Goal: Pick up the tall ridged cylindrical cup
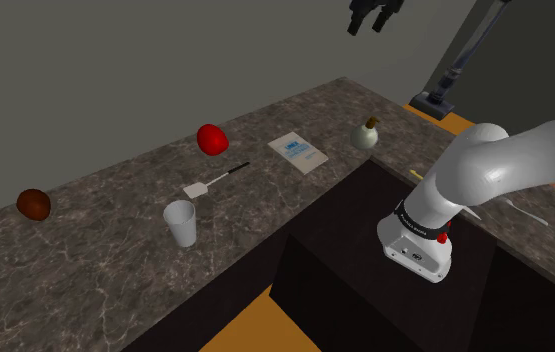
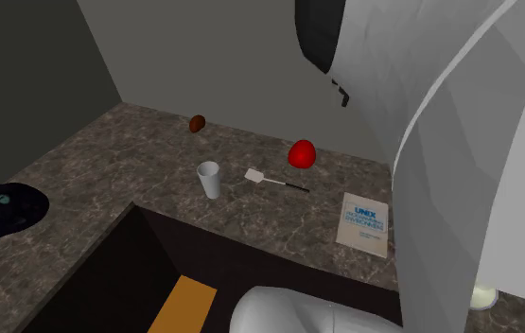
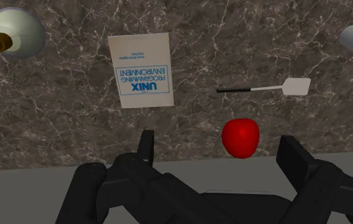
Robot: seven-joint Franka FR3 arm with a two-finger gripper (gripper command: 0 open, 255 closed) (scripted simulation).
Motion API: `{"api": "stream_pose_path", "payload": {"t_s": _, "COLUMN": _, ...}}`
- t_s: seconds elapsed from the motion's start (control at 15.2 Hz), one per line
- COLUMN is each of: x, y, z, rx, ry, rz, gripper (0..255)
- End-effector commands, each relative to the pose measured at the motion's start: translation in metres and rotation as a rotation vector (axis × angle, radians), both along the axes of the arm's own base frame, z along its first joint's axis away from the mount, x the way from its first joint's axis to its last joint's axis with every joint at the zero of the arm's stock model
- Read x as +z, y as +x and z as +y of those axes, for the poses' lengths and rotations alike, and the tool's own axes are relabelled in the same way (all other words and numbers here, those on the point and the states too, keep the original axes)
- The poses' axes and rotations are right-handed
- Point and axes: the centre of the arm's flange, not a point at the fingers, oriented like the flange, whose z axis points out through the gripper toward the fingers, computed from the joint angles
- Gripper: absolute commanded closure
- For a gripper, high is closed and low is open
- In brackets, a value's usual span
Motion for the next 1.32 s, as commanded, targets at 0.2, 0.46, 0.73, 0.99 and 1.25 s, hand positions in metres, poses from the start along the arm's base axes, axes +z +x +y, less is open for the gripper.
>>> {"api": "stream_pose_path", "payload": {"t_s": 0.2, "x": -0.027, "y": 0.015, "z": 0.024, "rx": 0.011, "ry": 0.006, "rz": 0.010, "gripper": 0}}
{"api": "stream_pose_path", "payload": {"t_s": 0.46, "x": -0.063, "y": 0.033, "z": 0.057, "rx": 0.027, "ry": 0.013, "rz": 0.023, "gripper": 0}}
{"api": "stream_pose_path", "payload": {"t_s": 0.73, "x": -0.100, "y": 0.051, "z": 0.090, "rx": 0.042, "ry": 0.021, "rz": 0.036, "gripper": 0}}
{"api": "stream_pose_path", "payload": {"t_s": 0.99, "x": -0.136, "y": 0.068, "z": 0.124, "rx": 0.057, "ry": 0.029, "rz": 0.049, "gripper": 0}}
{"api": "stream_pose_path", "payload": {"t_s": 1.25, "x": -0.172, "y": 0.084, "z": 0.158, "rx": 0.072, "ry": 0.036, "rz": 0.063, "gripper": 0}}
